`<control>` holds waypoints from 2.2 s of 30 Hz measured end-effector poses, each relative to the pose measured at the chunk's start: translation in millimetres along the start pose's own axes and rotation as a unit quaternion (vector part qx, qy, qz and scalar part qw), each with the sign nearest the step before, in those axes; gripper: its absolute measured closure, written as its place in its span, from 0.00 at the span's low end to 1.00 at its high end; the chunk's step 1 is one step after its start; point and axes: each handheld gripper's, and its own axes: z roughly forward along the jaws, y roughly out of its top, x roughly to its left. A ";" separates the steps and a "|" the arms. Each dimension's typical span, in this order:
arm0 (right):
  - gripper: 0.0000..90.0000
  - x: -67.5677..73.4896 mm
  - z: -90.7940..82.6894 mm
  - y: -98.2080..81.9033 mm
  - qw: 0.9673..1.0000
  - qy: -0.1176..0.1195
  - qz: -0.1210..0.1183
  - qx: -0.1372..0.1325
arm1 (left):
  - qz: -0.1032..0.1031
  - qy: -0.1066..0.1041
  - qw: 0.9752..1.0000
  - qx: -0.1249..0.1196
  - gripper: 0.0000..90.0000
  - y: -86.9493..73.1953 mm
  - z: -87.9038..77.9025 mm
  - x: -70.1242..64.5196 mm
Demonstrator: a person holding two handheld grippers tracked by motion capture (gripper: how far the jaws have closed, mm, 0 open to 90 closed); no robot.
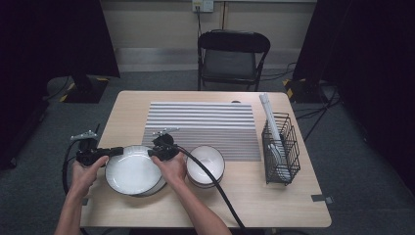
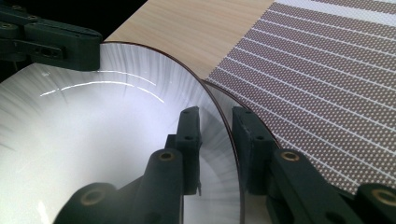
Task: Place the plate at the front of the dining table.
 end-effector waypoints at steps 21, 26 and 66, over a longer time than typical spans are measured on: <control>0.88 -4.6 -0.9 6.5 1.000 0.005 -0.006 -0.015 | -0.012 -0.001 1.000 0.007 0.93 -4.6 -3.0 1.0; 0.88 -5.8 -0.8 8.5 1.000 0.004 -0.007 -0.016 | -0.006 0.009 1.000 0.002 0.94 -1.5 -1.4 -0.8; 0.89 -3.3 -3.4 6.4 1.000 -0.006 -0.001 -0.015 | -0.007 0.013 1.000 0.007 0.94 -0.1 -0.6 -1.4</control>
